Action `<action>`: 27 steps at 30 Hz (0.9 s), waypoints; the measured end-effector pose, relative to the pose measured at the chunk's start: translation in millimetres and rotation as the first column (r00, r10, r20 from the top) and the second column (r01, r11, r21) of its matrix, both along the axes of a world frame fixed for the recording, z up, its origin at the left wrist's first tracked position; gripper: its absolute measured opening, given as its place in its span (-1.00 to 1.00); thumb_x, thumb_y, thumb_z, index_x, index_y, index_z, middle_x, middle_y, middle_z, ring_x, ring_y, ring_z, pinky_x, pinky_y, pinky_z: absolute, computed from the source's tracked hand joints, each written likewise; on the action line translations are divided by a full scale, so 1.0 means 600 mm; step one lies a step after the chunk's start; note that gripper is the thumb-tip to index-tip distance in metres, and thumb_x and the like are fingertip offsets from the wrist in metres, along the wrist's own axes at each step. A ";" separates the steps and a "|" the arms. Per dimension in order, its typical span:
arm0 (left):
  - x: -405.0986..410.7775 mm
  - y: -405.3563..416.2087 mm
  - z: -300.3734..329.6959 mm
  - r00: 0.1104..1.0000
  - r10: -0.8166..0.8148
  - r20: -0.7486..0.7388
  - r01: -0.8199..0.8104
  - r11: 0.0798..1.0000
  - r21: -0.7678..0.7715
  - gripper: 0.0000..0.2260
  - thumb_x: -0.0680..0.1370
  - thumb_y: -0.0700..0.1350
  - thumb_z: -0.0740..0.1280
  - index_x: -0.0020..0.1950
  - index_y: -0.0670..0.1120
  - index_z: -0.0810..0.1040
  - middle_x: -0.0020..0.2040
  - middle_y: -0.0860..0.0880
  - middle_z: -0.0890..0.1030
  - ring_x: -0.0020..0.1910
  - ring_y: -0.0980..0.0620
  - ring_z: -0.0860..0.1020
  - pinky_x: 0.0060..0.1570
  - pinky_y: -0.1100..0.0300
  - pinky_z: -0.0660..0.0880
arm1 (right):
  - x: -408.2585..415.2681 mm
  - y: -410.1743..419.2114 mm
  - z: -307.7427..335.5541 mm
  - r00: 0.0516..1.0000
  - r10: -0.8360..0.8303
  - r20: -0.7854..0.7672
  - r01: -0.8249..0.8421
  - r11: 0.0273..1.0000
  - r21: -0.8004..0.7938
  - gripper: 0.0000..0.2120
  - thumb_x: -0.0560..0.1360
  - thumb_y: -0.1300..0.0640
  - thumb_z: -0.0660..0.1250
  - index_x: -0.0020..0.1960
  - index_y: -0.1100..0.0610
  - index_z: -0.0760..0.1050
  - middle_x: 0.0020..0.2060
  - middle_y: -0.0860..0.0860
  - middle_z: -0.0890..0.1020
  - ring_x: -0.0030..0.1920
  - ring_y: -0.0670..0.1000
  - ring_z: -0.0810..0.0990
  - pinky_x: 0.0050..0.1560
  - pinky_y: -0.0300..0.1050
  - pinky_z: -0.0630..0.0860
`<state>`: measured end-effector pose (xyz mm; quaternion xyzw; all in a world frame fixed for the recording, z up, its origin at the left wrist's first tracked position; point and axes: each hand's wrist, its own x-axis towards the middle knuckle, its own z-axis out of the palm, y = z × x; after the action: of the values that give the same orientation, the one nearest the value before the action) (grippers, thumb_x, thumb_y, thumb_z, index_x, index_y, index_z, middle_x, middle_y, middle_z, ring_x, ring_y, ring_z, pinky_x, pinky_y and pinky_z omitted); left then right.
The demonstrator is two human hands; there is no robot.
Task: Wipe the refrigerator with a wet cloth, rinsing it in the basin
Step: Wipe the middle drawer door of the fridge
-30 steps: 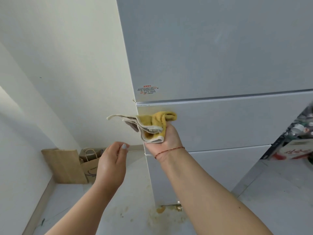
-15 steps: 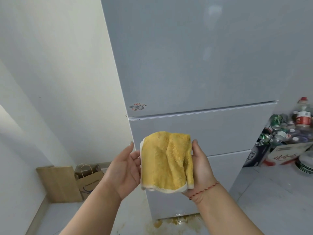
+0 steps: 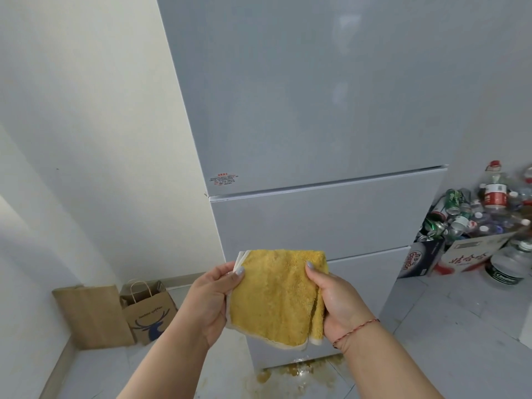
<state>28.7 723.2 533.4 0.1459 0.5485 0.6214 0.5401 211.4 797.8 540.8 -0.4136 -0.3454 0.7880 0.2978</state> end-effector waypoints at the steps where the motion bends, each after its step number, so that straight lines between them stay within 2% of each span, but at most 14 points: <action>1: -0.004 -0.004 0.000 1.000 0.015 -0.013 -0.015 1.000 0.000 -0.77 0.52 -0.25 0.33 0.16 -0.27 0.55 0.05 -0.28 0.65 -0.04 -0.20 0.63 -0.12 -0.05 0.63 | -0.001 -0.001 -0.001 1.000 0.004 0.003 -0.004 1.000 0.018 -0.67 0.57 0.04 0.24 0.13 0.27 0.57 -0.03 0.16 0.69 0.03 0.16 0.66 -0.01 0.09 0.57; 5: -0.019 -0.029 0.002 0.999 0.040 -0.017 -0.039 0.999 0.015 -0.91 0.54 -0.23 0.32 -0.01 -0.23 0.56 -0.15 -0.19 0.63 -0.22 -0.11 0.61 -0.18 0.01 0.60 | -0.019 -0.012 0.001 1.000 0.023 0.001 -0.023 0.998 0.053 -0.61 0.56 -0.06 0.22 0.09 0.24 0.59 -0.03 0.14 0.70 0.00 0.12 0.68 -0.02 0.07 0.57; 11: -0.051 -0.099 0.004 0.996 0.051 -0.067 -0.050 0.999 0.014 -0.73 0.44 -0.17 0.41 0.10 -0.24 0.53 -0.06 -0.19 0.67 -0.14 -0.12 0.65 -0.15 -0.01 0.58 | -0.080 -0.042 0.003 0.998 0.065 -0.017 -0.065 0.998 -0.003 -0.46 0.56 -0.23 0.12 0.10 0.20 0.62 -0.02 0.18 0.69 0.04 0.18 0.66 0.10 0.20 0.54; 14: -0.068 -0.138 0.001 0.988 0.127 -0.087 -0.128 0.992 -0.001 -0.82 0.53 -0.18 0.35 0.07 -0.24 0.54 -0.10 -0.18 0.67 -0.18 -0.10 0.64 -0.15 0.00 0.59 | -0.116 -0.065 -0.002 0.992 0.120 -0.024 -0.121 0.993 -0.016 -0.45 0.57 -0.22 0.10 0.11 0.21 0.61 -0.02 0.20 0.69 0.05 0.20 0.65 0.12 0.20 0.53; 18: -0.085 -0.189 -0.003 0.963 0.255 -0.093 -0.258 0.966 -0.022 -0.83 0.56 -0.15 0.33 0.07 -0.24 0.54 -0.09 -0.19 0.67 -0.12 -0.14 0.63 0.01 -0.15 0.56 | -0.165 -0.092 -0.005 0.975 0.221 -0.013 -0.221 0.975 -0.023 -0.47 0.57 -0.21 0.12 0.12 0.21 0.61 -0.03 0.19 0.69 0.05 0.20 0.65 0.10 0.19 0.53; 22: -0.093 -0.231 0.008 0.914 0.389 -0.111 -0.393 0.920 -0.011 -0.82 0.57 -0.12 0.32 0.05 -0.23 0.55 -0.11 -0.16 0.68 -0.17 -0.09 0.65 -0.14 -0.03 0.60 | -0.211 -0.110 -0.004 0.943 0.330 -0.033 -0.331 0.943 -0.017 -0.48 0.56 -0.22 0.13 0.18 0.18 0.58 0.02 0.18 0.68 0.07 0.19 0.64 0.14 0.20 0.52; 27: -0.080 -0.291 0.016 0.806 0.585 -0.096 -0.586 0.810 0.015 -0.83 0.56 -0.11 0.34 0.04 -0.21 0.56 -0.09 -0.17 0.67 -0.16 -0.10 0.64 -0.14 -0.03 0.62 | -0.246 -0.141 0.010 0.864 0.498 -0.075 -0.500 0.865 -0.022 -0.47 0.58 -0.22 0.11 0.14 0.19 0.59 0.02 0.18 0.68 0.08 0.18 0.64 0.09 0.14 0.53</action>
<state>-19.6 548.9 543.2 -0.0046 0.5968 0.7456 0.2964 64.0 713.1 547.0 -0.2895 -0.4145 0.8584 0.0869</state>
